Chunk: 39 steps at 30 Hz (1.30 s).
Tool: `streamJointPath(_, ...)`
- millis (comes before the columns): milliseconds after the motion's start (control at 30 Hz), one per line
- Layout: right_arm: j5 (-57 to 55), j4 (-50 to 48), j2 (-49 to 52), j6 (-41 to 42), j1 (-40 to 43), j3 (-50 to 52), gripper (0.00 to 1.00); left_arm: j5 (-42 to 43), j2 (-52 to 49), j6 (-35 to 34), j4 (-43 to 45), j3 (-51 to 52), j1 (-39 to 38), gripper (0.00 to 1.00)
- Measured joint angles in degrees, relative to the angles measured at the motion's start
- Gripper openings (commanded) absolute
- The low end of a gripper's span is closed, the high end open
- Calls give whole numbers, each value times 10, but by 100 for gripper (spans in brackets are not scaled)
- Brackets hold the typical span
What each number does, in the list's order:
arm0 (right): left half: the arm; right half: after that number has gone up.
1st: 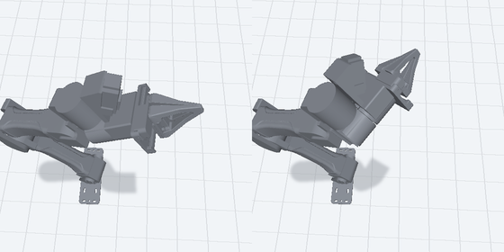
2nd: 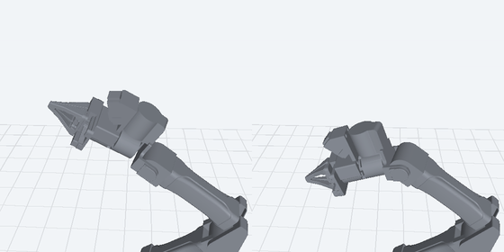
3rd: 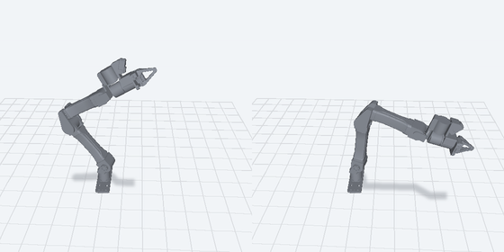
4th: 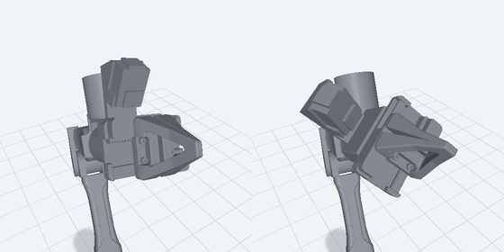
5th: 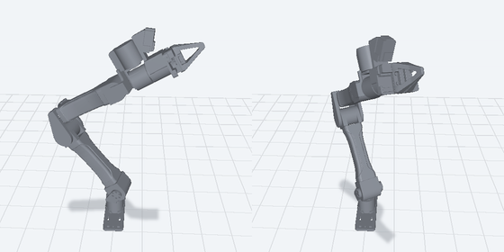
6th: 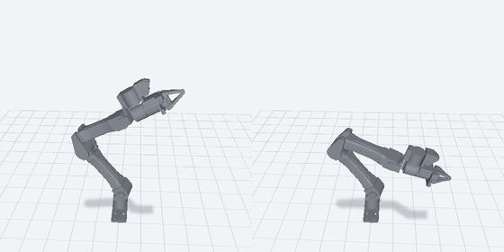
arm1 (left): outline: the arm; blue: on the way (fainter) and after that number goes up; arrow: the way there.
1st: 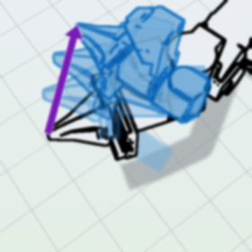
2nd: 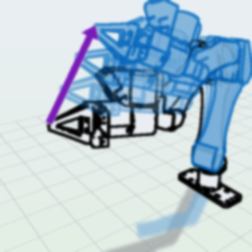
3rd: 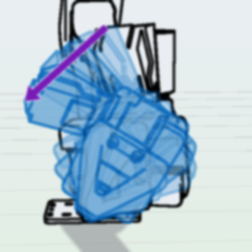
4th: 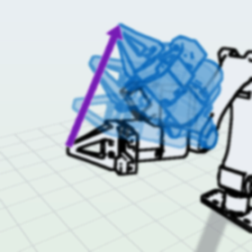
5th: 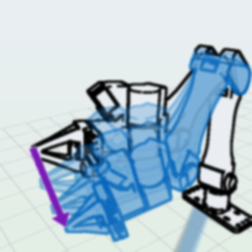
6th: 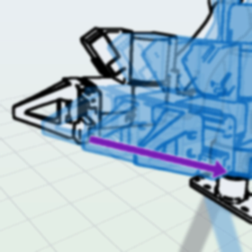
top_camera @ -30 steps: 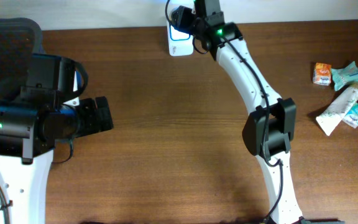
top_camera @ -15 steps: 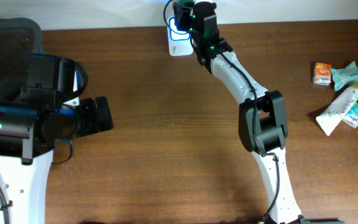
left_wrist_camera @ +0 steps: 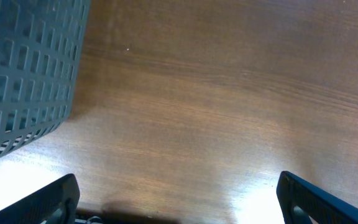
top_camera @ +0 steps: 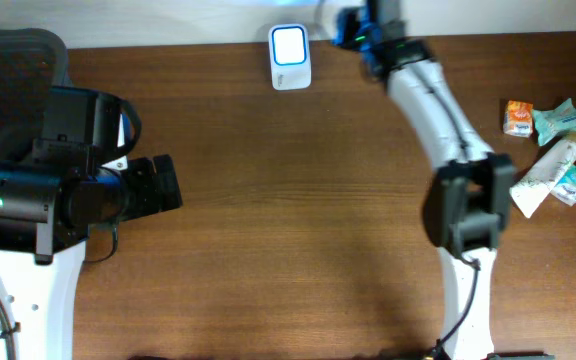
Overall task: Scan the item barcode
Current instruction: 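Carry the jar to the right edge and release it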
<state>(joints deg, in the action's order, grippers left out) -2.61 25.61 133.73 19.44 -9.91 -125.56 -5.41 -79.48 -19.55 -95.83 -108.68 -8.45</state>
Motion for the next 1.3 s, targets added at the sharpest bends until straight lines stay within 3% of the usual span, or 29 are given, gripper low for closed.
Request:
streamJointPath(100, -5, 96, -42, 3, 67, -3, 51, 0, 0, 0, 0, 0, 0, 99)
streamJointPath(233, -6, 229, -47, 3, 154, 1, 52, 0, 0, 0, 0, 0, 0, 99)
streamJointPath(367, -6, 271, -46, 3, 228, 33, 53, 0, 0, 0, 1, 0, 0, 99)
streamJointPath(567, -6, 298, -43, 5, 303, 91, 65, 0, 0, 0, 0, 0, 0, 99)
streamJointPath(700, -14, 315, -43, 7, 325, 110, 63, 0, 0, 0, 0, 0, 0, 99)
streamJointPath(767, -33, 320, -43, 9, 331, 110, 76, 0, 0, 0, 0, 0, 0, 99)
streamJointPath(833, -46, 326, -43, 12, 334, 110, 99, 0, 0, 0, 0, 0, 0, 99)
streamJointPath(1133, -58, 382, -51, 49, 339, 110, 99, 0, 0, 0, 0, 0, 0, 99)
streamJointPath(1200, -59, 398, -83, 58, 339, 113, 99, 0, 0, 0, 0, 0, 0, 99)
streamJointPath(1300, -50, 439, -226, 63, 339, 114, 99, 0, 0, 0, 0, 0, 0, 99)
